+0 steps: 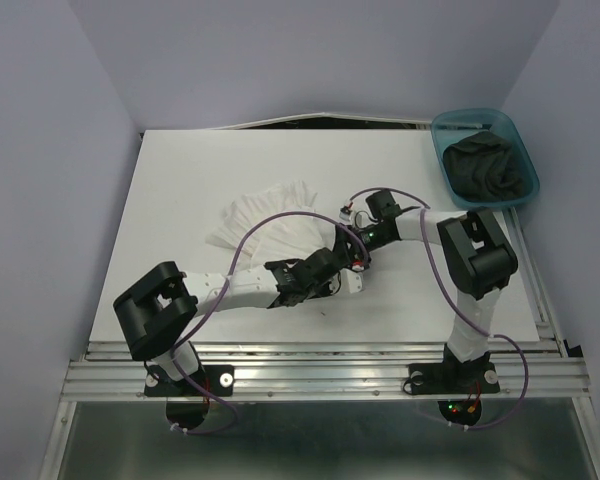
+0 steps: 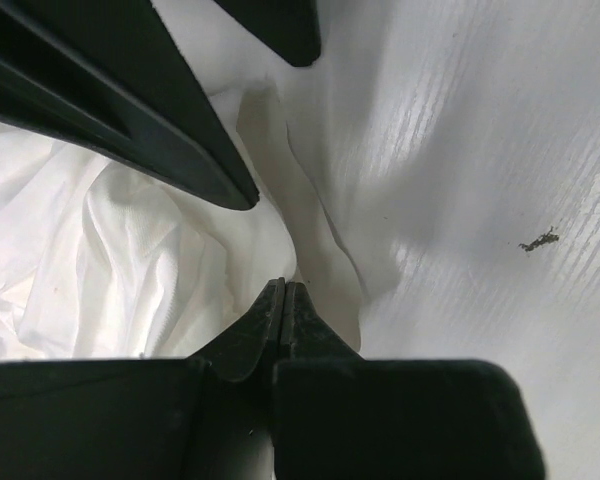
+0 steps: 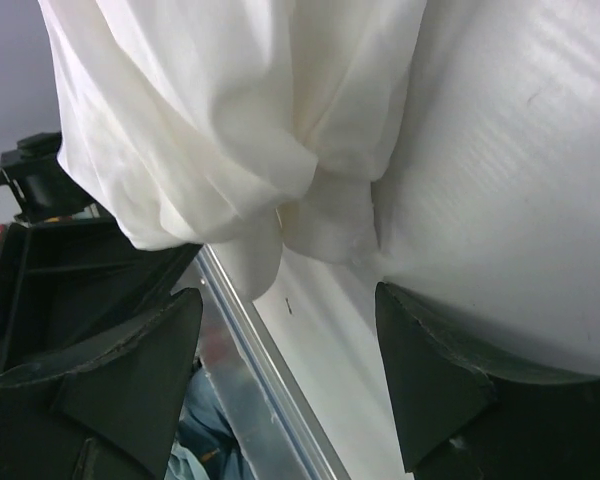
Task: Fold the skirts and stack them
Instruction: Fold the skirt
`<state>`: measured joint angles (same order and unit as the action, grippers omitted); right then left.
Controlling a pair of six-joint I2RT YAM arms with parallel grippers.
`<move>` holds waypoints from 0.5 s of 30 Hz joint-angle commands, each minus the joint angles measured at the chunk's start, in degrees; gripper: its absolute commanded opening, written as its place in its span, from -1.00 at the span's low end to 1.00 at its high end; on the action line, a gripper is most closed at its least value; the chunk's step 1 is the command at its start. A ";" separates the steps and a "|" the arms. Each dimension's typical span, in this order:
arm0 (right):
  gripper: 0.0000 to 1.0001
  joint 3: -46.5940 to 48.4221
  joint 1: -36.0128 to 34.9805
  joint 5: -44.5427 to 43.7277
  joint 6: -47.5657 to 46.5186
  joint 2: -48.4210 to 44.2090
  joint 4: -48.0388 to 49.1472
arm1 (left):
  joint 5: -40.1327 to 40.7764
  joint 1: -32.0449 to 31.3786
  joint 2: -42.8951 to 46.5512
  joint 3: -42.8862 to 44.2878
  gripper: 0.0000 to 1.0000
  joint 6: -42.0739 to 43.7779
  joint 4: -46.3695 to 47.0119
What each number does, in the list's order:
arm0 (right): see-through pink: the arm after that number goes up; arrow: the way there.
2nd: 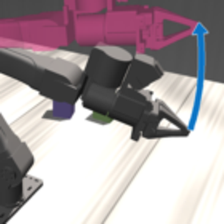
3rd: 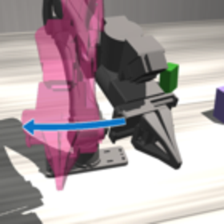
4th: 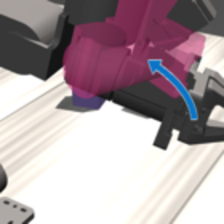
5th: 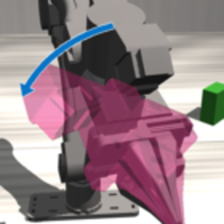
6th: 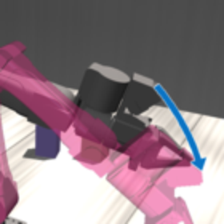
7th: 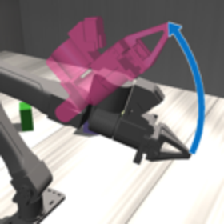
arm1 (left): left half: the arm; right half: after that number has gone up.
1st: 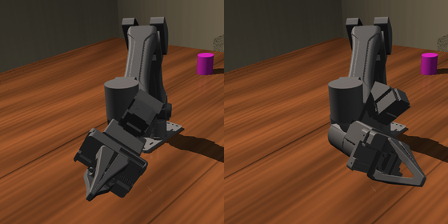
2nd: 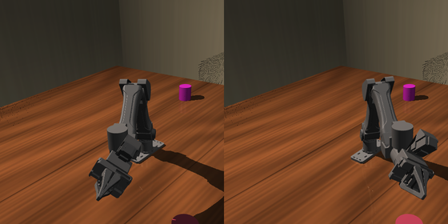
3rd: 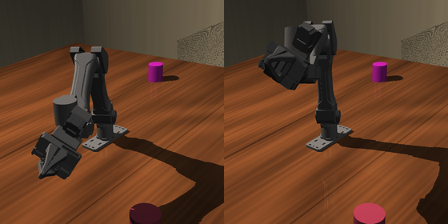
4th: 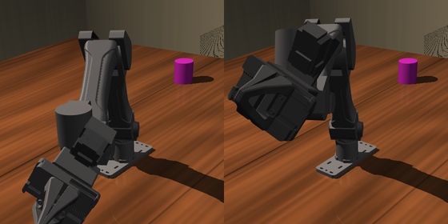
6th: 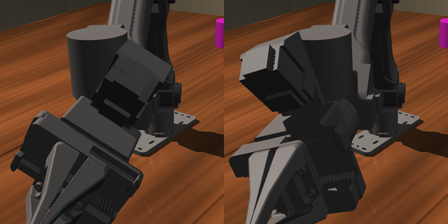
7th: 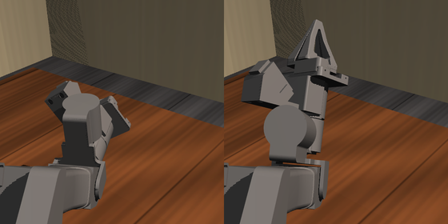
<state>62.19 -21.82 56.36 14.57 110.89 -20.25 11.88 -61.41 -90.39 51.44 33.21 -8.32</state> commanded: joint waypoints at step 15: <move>-0.80 4.43 -1.73 -6.44 5.12 6.44 10.58 | -3.87 1.90 2.31 3.13 -0.86 -1.74 -0.99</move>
<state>65.21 -22.57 52.99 20.95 116.31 -11.92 10.20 -61.10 -90.72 51.53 33.89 -7.99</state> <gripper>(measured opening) 0.244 0.061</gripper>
